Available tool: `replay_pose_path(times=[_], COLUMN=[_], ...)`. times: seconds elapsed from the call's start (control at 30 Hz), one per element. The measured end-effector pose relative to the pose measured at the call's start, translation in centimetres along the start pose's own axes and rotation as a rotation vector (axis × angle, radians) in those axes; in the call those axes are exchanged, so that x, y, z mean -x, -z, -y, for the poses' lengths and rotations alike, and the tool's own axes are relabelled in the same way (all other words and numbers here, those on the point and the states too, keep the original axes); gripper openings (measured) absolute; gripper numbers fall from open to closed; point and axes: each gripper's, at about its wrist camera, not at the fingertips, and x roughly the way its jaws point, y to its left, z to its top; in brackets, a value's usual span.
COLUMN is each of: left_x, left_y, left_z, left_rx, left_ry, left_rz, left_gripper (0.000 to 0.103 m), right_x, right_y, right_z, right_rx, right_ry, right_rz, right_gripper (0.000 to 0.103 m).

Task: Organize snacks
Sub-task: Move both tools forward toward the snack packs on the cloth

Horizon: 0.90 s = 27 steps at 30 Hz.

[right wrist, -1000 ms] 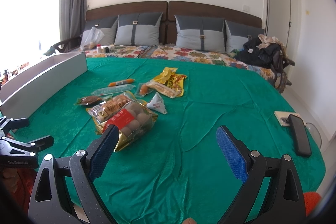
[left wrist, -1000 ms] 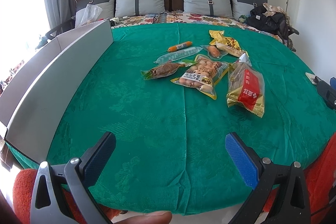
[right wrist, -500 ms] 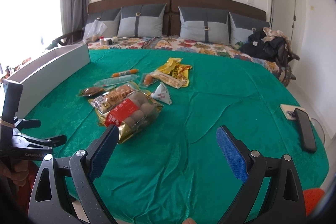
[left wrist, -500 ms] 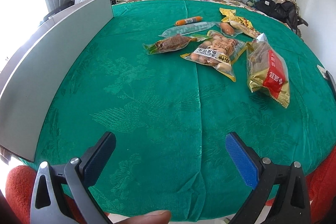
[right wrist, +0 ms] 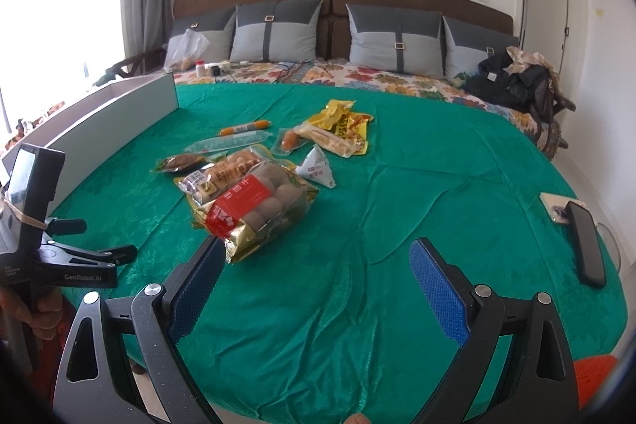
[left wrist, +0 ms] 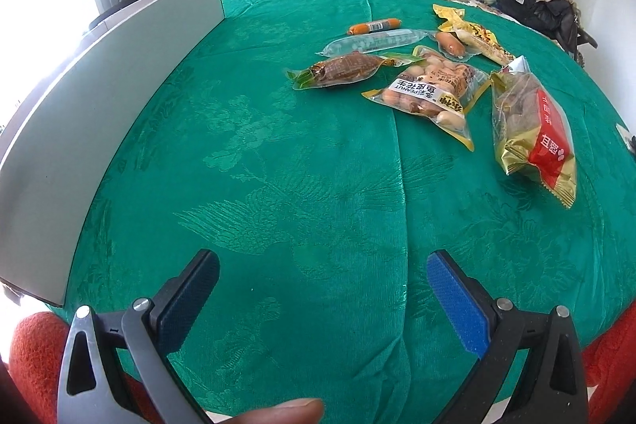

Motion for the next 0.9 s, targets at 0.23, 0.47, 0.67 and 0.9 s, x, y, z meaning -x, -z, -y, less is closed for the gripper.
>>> replay_pose_path(times=[0.23, 0.47, 0.67, 0.9], left_x=[-0.5, -0.9, -1.0, -1.1], left_y=[0.1, 0.2, 0.2, 0.3], left_z=[-0.1, -0.2, -0.4, -0.6], left_rx=[0.001, 0.006, 0.021, 0.032], left_ry=[-0.009, -0.01, 0.0, 0.007], left_rz=[-0.018, -0.038, -0.045, -0.051], left_gripper=[0.103, 0.103, 0.103, 0.103], right_x=[-0.2, -0.1, -0.2, -0.3], right_y=[0.1, 0.1, 0.1, 0.1], right_z=[-0.1, -0.1, -0.2, -0.2], right_rx=[0.0, -0.002, -0.002, -0.007], right_ry=[-0.009, -0.014, -0.02, -0.021], right_rz=[-0.01, -0.013, -0.018, -0.022], right_gripper=[0.096, 0.096, 0.096, 0.096])
